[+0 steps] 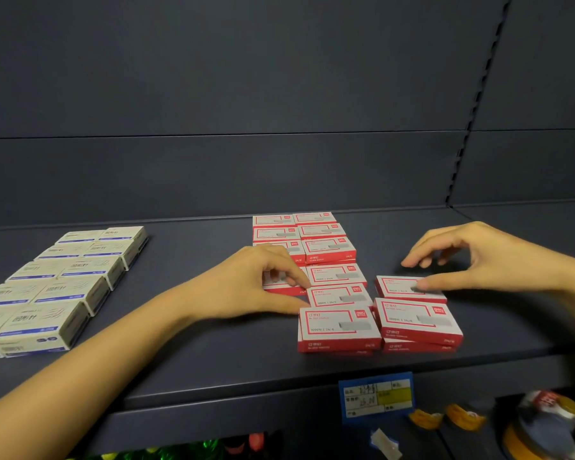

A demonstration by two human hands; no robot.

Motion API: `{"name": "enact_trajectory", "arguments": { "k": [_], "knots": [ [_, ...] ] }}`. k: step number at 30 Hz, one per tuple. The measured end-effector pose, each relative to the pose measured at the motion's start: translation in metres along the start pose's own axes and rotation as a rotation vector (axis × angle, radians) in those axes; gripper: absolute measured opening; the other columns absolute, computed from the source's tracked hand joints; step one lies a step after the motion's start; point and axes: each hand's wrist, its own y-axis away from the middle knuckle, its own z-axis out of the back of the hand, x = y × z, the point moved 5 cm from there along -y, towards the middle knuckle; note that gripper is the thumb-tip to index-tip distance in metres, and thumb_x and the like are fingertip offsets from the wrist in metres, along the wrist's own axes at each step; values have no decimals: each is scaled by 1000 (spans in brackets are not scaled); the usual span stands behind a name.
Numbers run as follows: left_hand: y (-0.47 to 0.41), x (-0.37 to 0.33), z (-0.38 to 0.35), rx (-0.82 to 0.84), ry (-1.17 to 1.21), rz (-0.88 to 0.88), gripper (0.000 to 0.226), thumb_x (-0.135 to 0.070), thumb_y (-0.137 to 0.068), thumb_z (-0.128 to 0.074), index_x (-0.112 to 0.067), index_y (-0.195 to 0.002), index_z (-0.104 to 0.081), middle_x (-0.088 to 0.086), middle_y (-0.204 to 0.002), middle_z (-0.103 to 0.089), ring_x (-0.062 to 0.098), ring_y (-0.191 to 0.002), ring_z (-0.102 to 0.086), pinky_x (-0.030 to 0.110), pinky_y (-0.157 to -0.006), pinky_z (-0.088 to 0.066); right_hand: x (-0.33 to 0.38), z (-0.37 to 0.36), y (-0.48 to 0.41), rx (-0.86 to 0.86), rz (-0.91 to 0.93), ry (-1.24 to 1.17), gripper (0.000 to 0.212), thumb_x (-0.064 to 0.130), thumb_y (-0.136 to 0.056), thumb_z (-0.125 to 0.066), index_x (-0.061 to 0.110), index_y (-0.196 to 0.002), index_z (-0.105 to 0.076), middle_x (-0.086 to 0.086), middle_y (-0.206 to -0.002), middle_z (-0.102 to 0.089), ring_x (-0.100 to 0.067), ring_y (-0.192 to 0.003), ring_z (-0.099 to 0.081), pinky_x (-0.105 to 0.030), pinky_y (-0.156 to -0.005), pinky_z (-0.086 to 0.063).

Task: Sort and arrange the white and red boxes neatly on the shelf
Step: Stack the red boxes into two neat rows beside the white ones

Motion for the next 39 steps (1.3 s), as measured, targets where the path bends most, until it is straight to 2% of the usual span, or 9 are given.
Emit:
{"name": "enact_trajectory", "arguments": {
  "k": [8,15,19,21,25,28,32,36,39],
  "knots": [
    [-7,-4,-3,-48,-24,1,25,-31,-72,-74,-20,-94,-71,-8,-94,-67,6,-90,-59,27,-82,-47,-3,-7,1,62,-7,-47,36,50,-62,-70,36,-95,-70,22,-99,-67,-4,-93,-64,-23,-79,-52],
    [-10,-4,-2,-13,-52,2,27,-33,-71,-75,-22,-95,-72,-22,-88,-62,-2,-90,-58,16,-82,-47,-5,-9,2,93,-25,-45,36,46,-62,-71,36,-97,-69,22,-99,-67,0,-88,-65,-23,-81,-51],
    [-9,-4,-2,22,-77,3,29,-36,-69,-75,-25,-96,-72,-20,-91,-65,-3,-92,-56,15,-82,-45,-5,-10,2,96,-24,-42,37,48,-62,-70,36,-97,-69,25,-98,-67,-1,-89,-65,-23,-81,-51],
    [-8,-7,-4,25,-134,-34,29,-37,-69,-75,-27,-96,-72,-29,-89,-60,-7,-93,-52,8,-81,-41,-6,-10,2,97,-21,-42,39,51,-61,-70,36,-97,-70,24,-98,-67,-3,-90,-65,-25,-82,-51],
    [-7,-7,-7,9,-170,-69,29,-39,-68,-75,-28,-95,-71,-31,-84,-56,-2,-93,-50,4,-76,-38,-5,-10,1,102,-14,-41,40,54,-60,-69,37,-96,-70,24,-99,-67,-4,-90,-66,-25,-82,-52],
    [-6,-5,-8,-3,-175,-73,30,-42,-69,-73,-28,-96,-71,-25,-87,-60,1,-91,-52,10,-79,-40,-5,-10,1,103,-14,-44,39,54,-60,-69,37,-95,-69,24,-99,-67,-3,-90,-66,-26,-83,-52],
    [-5,-6,-10,-16,-222,-99,37,-45,-72,-69,-21,-100,-70,-10,-100,-66,8,-98,-55,31,-93,-41,-5,-10,2,89,-8,-50,39,55,-59,-69,37,-94,-70,23,-98,-68,-4,-89,-66,-24,-80,-51],
    [-2,-10,-3,-87,-179,-128,30,-42,-73,-71,-26,-98,-68,-22,-94,-59,-1,-98,-50,13,-92,-32,-6,-10,1,50,3,-55,37,52,-59,-70,34,-92,-72,21,-96,-68,-5,-88,-66,-19,-79,-51],
    [2,-10,7,-164,-180,-129,30,-43,-71,-74,-27,-95,-68,-23,-95,-60,-3,-99,-51,22,-93,-36,-6,-8,1,6,10,-80,37,51,-58,-71,33,-90,-71,21,-95,-69,-5,-91,-66,-15,-81,-51]
  ]
}}
